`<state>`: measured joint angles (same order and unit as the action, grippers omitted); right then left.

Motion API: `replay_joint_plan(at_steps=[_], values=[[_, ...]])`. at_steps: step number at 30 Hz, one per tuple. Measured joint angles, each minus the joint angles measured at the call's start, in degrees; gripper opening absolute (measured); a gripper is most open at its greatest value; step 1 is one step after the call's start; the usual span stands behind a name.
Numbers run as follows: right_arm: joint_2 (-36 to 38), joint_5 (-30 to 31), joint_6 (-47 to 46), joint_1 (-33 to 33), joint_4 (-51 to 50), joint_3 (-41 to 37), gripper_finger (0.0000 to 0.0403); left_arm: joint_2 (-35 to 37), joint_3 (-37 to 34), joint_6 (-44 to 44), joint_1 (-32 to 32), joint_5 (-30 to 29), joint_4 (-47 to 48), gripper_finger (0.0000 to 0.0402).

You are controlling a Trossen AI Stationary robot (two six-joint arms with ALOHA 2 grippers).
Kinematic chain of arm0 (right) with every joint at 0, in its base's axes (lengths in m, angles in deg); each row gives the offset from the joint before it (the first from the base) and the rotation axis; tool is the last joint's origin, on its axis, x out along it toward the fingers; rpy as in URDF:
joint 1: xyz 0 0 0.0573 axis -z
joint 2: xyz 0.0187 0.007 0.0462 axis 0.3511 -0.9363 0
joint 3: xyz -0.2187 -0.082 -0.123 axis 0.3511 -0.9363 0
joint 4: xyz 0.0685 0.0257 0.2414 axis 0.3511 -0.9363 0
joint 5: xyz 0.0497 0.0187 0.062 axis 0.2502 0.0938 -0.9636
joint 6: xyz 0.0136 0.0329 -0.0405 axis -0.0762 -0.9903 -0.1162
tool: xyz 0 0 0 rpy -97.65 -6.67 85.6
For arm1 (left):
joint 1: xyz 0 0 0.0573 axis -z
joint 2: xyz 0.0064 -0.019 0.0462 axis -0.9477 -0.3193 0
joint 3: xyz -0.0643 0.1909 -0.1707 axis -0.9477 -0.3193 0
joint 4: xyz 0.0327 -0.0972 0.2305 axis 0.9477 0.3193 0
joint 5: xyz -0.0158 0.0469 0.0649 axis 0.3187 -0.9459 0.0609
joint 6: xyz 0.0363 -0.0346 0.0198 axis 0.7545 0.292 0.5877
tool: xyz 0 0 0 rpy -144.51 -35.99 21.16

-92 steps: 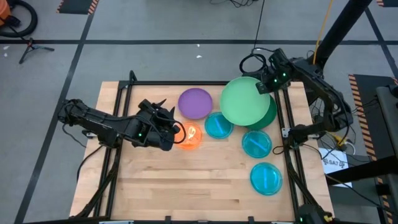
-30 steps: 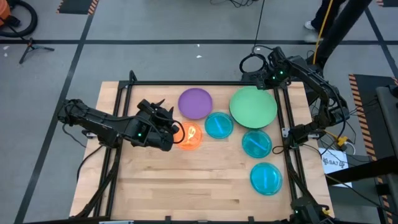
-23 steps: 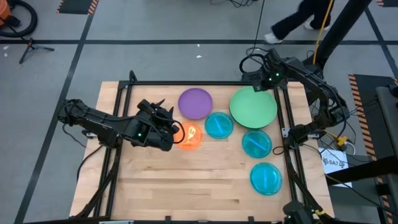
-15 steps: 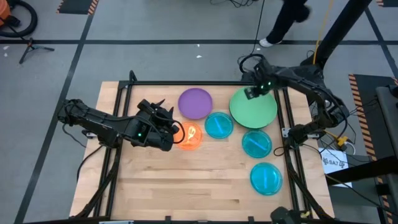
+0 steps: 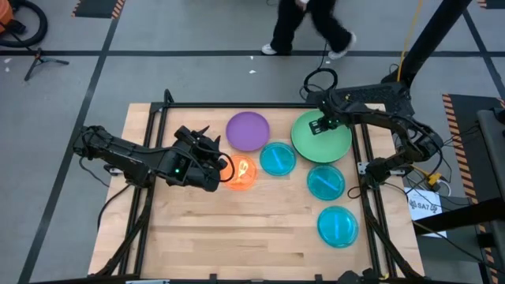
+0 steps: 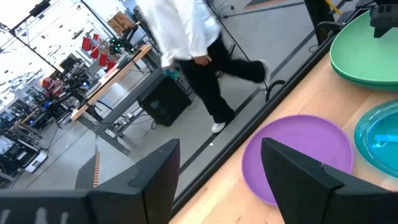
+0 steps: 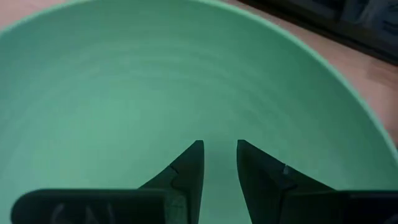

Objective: Stack plastic plates
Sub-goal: Stack the purple plate on the light green plate

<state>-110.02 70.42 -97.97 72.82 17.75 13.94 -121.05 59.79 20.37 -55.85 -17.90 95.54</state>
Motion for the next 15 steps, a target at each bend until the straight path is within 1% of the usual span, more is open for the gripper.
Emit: replay_joint_plan(at_steps=[8, 15], values=[[0.03, -0.29, -1.58, -2.14, 2.67, -2.39, 0.0091, 0.00, 0.00, 0.64, -0.02, 0.00, -0.09, 0.0230], [0.09, -0.46, -2.70, -3.43, 4.69, -2.64, 0.0091, 0.00, 0.00, 0.38, -0.02, 0.00, -0.13, 0.0230]])
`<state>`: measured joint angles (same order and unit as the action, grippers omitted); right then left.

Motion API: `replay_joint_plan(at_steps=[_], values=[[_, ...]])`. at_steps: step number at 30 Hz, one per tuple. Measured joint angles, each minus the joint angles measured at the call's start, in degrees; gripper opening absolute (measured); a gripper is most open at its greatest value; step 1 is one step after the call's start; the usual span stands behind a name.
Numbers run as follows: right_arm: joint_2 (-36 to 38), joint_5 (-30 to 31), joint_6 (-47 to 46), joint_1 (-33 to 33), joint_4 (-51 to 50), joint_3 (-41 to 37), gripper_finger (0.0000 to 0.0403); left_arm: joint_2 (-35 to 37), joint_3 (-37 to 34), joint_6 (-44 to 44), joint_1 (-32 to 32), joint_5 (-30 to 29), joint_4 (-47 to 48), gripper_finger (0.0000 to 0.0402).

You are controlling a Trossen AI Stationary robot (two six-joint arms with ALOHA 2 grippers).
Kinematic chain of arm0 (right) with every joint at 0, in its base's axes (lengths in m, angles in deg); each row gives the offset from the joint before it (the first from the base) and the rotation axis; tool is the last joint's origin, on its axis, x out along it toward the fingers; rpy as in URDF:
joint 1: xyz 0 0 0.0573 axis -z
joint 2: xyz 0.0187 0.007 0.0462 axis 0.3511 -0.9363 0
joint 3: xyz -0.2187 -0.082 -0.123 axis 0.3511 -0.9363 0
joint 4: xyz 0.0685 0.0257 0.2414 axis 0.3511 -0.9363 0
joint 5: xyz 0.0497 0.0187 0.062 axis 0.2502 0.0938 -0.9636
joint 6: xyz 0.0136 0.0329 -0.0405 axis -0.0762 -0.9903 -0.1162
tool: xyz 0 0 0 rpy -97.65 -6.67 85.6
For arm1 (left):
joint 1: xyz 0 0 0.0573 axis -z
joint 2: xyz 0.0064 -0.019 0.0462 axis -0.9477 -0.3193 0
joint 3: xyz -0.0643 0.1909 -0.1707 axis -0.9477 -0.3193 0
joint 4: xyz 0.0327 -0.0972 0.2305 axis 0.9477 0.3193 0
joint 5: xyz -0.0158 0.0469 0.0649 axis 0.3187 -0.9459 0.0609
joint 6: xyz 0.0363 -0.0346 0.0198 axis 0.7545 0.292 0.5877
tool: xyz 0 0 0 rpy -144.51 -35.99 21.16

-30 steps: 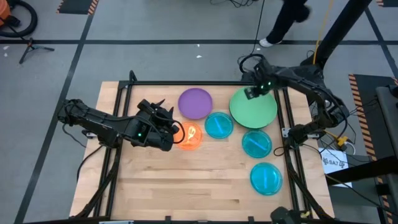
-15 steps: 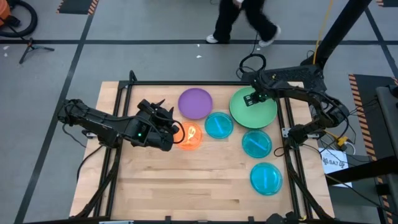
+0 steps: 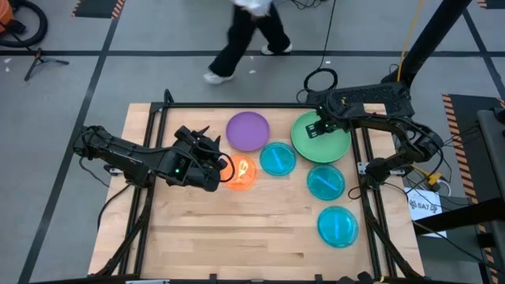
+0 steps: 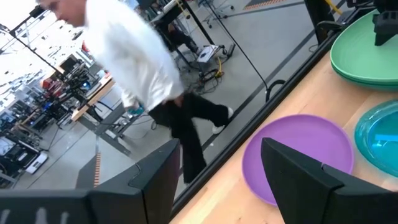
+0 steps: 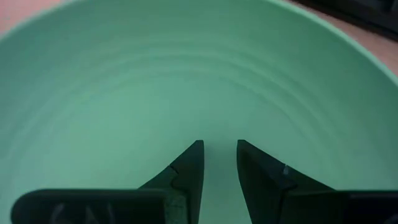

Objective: Stack plastic plates
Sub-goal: Stack the purple plate on the light green plate

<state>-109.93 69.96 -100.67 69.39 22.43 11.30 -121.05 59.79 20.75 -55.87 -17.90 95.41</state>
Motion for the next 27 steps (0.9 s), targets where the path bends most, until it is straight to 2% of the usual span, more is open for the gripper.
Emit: replay_joint_plan(at_steps=[5, 11, 17, 24, 27], values=[[2.10, 0.00, -0.05, -0.21, -0.13, 0.59, 0.0091, 0.00, 0.00, -0.31, 0.00, 1.82, -0.04, 0.0230], [9.34, 0.02, 1.39, -1.75, -0.16, 0.66, 0.0091, 0.00, 0.00, -0.09, 0.00, 5.92, -0.46, 0.0230], [15.01, 0.00, 1.16, -8.29, 0.68, 0.68, 0.0091, -0.30, 0.00, 2.80, 0.02, 10.28, -0.26, 0.0230], [16.26, -0.02, -2.53, -16.25, 5.52, 0.68, 0.0091, -3.78, -0.24, 6.01, 1.25, 10.44, 2.93, 0.0230], [16.01, -0.01, -4.00, -18.78, 9.56, 0.71, 0.0091, -4.05, -2.57, 6.52, 1.45, 10.11, 2.72, 0.0230]])
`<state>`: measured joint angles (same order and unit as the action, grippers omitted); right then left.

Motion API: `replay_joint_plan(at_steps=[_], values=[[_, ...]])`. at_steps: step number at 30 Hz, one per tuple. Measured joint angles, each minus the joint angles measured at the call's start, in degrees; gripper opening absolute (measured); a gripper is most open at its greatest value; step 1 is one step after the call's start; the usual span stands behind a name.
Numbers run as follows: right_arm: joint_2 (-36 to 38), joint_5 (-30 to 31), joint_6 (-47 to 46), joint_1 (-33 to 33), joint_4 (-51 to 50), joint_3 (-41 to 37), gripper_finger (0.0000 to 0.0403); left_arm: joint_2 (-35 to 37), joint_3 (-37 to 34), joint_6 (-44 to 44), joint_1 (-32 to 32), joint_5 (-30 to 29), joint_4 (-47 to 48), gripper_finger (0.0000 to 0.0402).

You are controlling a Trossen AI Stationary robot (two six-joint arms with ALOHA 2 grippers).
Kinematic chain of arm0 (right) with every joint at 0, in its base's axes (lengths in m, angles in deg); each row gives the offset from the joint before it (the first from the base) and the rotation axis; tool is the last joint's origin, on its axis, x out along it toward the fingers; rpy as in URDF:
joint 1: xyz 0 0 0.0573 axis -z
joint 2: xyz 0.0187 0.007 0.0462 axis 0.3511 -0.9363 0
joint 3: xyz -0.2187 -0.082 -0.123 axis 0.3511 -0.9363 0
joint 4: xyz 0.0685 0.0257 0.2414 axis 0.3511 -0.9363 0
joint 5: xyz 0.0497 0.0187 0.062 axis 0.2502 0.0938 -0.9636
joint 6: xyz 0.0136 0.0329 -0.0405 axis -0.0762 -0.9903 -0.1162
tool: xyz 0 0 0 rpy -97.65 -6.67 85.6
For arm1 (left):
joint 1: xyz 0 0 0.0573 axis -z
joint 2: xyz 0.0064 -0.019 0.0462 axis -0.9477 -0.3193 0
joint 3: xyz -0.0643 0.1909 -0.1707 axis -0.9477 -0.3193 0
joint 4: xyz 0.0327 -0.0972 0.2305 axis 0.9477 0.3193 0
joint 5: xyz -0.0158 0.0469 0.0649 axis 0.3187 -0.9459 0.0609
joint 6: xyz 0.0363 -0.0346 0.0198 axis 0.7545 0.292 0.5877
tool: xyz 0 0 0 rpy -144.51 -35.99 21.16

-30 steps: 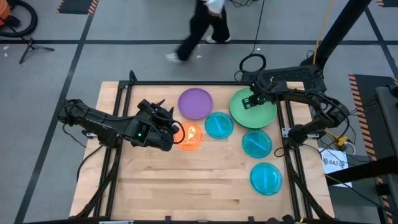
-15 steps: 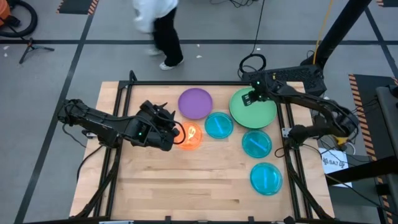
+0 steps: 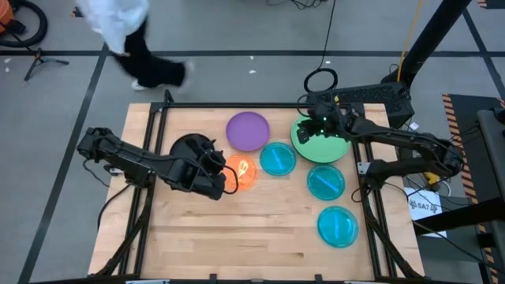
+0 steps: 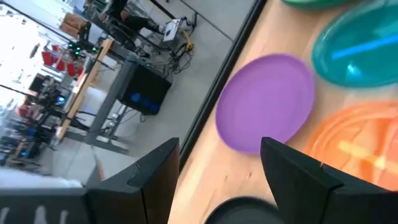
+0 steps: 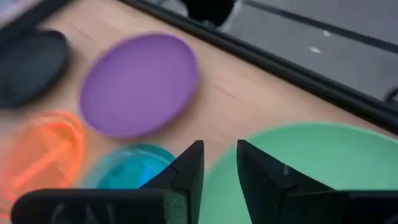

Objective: Stack plastic plates
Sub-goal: Stack the purple plate on the light green plate

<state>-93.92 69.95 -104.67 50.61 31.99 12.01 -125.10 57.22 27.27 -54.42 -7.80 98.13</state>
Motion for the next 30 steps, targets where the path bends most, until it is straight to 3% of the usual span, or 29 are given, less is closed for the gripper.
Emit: replay_joint_plan(at_steps=[11, 19, 23, 28, 30], values=[[-4.81, -0.01, 1.21, -4.64, 0.97, 11.02, 0.0091, 2.54, -6.76, 1.19, -3.78, -1.39, -0.71, 0.0230], [-14.96, 0.12, 5.33, -5.45, -6.17, 24.63, 0.0091, 8.15, -6.78, 12.13, -3.97, 0.52, -6.55, 0.0230], [-19.37, 0.15, 7.12, -5.45, -6.46, 28.70, 0.0091, 11.76, -10.12, 19.90, -3.29, 7.46, -15.94, 0.0230], [-23.17, 0.18, 7.81, -5.20, -6.49, 30.89, 0.0091, 18.91, -23.93, 35.50, -4.14, 26.71, -40.29, 0.0230], [-24.70, 0.19, 7.44, -5.07, -6.38, 31.46, 0.0091, 22.09, -28.88, 39.75, -5.28, 31.71, -48.77, 0.0230]])
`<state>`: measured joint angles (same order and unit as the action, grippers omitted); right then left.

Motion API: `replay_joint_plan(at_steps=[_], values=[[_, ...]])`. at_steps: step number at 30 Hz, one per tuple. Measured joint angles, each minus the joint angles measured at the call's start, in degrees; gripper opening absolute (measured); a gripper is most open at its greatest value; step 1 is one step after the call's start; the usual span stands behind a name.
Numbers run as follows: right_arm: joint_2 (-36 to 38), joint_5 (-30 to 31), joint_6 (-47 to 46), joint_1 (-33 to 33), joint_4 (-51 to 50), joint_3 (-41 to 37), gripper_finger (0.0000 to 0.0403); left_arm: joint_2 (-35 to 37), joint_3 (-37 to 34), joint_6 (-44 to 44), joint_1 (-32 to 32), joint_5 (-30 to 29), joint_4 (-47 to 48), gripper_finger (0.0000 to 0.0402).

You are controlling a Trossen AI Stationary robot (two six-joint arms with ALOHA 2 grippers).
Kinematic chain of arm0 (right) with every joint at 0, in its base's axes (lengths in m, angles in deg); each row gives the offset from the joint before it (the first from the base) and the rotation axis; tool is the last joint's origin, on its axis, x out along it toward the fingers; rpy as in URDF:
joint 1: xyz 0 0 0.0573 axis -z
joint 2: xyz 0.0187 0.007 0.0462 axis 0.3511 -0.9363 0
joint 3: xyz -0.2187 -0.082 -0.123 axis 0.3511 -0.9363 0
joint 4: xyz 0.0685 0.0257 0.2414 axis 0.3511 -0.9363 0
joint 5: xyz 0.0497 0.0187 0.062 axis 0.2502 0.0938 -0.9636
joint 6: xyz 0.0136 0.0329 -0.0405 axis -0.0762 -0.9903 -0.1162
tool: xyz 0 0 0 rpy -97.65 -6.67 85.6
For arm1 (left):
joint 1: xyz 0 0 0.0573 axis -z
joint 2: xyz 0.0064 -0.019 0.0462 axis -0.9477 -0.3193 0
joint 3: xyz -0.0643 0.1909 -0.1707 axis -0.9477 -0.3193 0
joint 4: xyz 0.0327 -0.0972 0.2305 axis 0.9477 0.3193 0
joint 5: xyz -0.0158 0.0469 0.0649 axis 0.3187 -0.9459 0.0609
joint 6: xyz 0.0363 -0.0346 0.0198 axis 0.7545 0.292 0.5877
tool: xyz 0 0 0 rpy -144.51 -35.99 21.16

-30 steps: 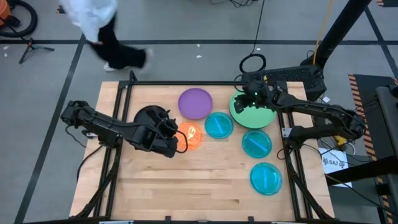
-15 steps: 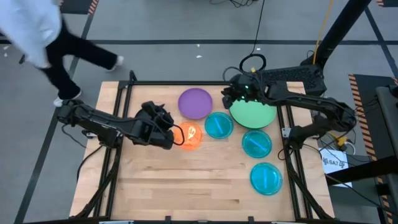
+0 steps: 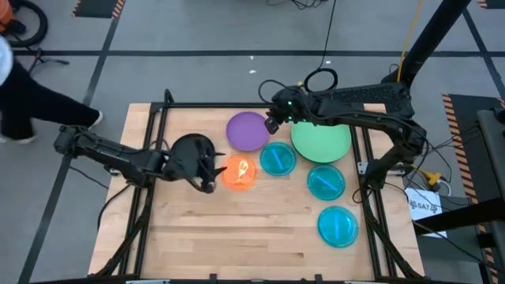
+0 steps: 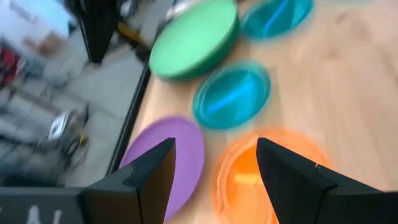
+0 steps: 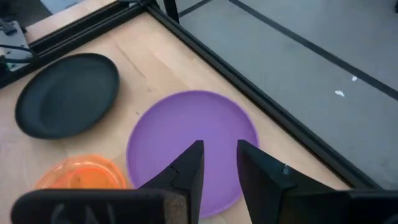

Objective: Stack plastic plates
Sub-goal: Stack the purple plate on the light green plate

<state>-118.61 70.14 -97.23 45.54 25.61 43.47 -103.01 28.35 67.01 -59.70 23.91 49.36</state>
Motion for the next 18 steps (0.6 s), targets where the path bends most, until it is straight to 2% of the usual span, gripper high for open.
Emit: replay_joint_plan(at_steps=[3, 10, 18], values=[[-2.62, -0.02, -0.22, 0.48, -0.35, 1.00, 0.0091, 4.03, -4.34, 2.76, -2.81, 4.39, -7.87, 0.0229], [-11.00, 0.00, -0.56, 1.62, -3.03, 8.96, 0.0091, 11.56, -6.44, 2.67, -9.47, 14.99, -9.60, 0.0229], [-20.92, 0.21, -1.76, 4.88, -10.53, 18.14, 0.0091, 14.94, -6.54, 1.49, -10.70, 15.76, -1.84, 0.0230]])
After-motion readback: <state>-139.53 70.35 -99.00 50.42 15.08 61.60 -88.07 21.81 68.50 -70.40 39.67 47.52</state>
